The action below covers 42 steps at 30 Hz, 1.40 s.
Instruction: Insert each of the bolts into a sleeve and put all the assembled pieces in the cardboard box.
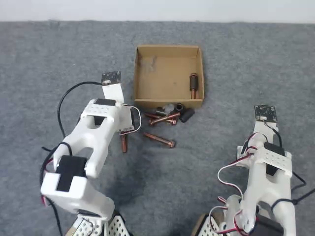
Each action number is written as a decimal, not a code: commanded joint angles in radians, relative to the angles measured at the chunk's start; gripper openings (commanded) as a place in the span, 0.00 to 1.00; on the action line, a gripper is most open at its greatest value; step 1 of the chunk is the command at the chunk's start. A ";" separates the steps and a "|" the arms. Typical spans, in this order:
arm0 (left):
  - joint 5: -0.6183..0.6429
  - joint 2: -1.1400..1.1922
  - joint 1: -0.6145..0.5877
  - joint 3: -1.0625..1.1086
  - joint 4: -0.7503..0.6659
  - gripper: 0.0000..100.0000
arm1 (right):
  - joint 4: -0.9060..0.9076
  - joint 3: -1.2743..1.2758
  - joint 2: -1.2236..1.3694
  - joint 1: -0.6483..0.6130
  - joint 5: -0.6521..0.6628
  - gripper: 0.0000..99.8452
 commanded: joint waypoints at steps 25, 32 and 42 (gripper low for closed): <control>-0.160 -0.252 -0.012 0.176 -0.048 0.01 | -0.246 -0.012 -0.051 -0.231 0.008 0.01; -0.160 -0.261 -0.014 0.194 -0.048 0.01 | -0.611 -0.012 -0.042 -0.378 0.014 0.01; -0.160 -0.261 -0.014 0.196 -0.048 0.01 | -1.059 -0.012 -0.039 -0.443 0.006 0.01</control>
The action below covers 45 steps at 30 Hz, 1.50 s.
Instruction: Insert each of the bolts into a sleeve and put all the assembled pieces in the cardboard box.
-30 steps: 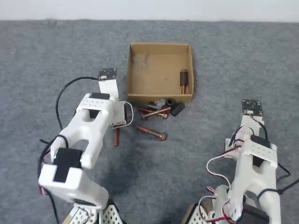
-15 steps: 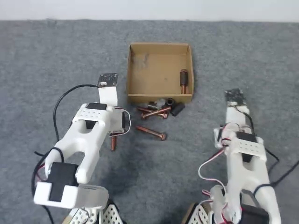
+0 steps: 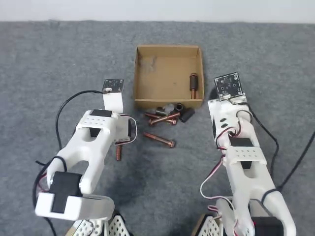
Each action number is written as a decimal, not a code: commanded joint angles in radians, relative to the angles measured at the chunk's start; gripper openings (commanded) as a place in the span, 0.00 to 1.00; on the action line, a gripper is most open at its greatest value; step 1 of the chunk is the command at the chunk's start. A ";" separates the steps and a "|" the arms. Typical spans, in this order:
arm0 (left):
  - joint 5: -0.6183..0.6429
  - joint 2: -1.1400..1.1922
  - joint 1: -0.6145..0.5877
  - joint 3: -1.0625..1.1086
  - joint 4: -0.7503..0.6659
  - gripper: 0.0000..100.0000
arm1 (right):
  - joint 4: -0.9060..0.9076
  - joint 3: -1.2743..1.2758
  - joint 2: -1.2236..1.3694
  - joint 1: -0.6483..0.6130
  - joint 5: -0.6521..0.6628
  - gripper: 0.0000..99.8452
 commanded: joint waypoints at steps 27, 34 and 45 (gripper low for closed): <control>-0.014 -0.071 0.003 -0.007 -0.014 0.01 | -1.046 -0.137 0.590 -0.282 -0.382 0.01; -0.014 -0.071 0.005 -0.007 -0.015 0.01 | -1.188 -0.023 0.684 -0.389 -0.377 0.01; -0.014 -0.071 0.005 -0.007 -0.017 0.01 | -1.475 0.290 0.684 -0.486 -0.377 0.01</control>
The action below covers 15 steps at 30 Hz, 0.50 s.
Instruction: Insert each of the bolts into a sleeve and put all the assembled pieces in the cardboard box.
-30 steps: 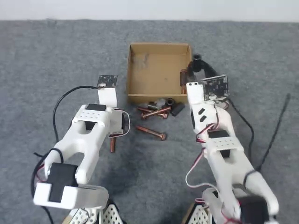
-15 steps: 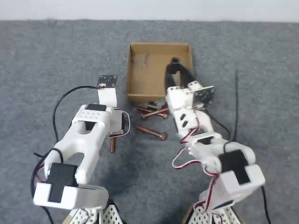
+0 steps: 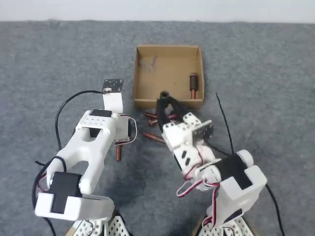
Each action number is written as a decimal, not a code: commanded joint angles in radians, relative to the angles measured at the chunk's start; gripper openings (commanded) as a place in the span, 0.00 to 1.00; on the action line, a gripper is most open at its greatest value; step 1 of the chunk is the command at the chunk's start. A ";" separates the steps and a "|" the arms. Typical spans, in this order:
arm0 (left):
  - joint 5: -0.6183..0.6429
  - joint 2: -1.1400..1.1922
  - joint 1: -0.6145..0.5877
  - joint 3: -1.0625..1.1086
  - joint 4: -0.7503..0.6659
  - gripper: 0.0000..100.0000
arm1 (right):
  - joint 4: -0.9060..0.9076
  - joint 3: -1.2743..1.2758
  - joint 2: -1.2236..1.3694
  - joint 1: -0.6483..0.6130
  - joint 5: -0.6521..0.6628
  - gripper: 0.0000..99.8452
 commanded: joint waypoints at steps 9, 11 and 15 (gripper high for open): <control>-0.014 -0.071 0.005 -0.007 -0.017 0.01 | -0.219 0.242 -0.018 -0.042 -0.009 0.01; -0.014 -0.071 0.005 -0.007 -0.017 0.01 | -0.217 0.255 -0.019 -0.039 -0.009 0.01; -0.014 -0.071 0.005 -0.010 -0.020 0.01 | -0.216 0.252 -0.012 -0.027 -0.009 0.01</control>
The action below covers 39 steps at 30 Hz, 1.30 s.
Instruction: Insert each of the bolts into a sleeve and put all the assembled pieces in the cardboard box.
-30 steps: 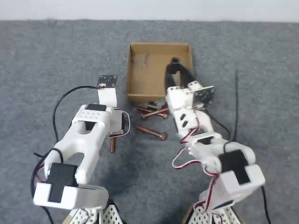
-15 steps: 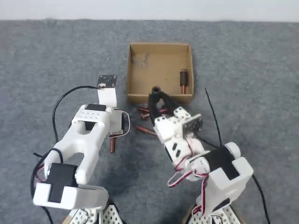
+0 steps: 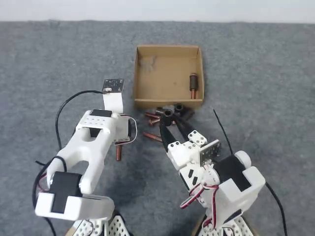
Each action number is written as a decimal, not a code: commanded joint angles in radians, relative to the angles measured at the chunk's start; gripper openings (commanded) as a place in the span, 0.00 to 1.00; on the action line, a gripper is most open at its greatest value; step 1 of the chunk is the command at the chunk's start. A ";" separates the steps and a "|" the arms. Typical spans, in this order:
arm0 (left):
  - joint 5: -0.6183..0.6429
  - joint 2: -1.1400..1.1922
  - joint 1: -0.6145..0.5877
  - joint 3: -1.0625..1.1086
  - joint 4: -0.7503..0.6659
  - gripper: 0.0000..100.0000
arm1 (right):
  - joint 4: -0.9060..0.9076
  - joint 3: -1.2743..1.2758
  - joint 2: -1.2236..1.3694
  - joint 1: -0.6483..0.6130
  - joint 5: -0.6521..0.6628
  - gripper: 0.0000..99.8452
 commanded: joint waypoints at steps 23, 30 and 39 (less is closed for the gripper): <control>-0.015 -0.641 -0.049 -0.170 -0.170 0.01 | 0.018 0.021 -0.007 0.002 -0.008 0.01; -0.018 -0.778 -0.029 -0.104 -0.374 0.01 | 0.018 0.021 -0.007 0.002 -0.008 0.01; -0.015 -0.928 0.086 -0.002 -0.384 0.01 | 0.018 0.021 -0.007 0.002 -0.008 0.01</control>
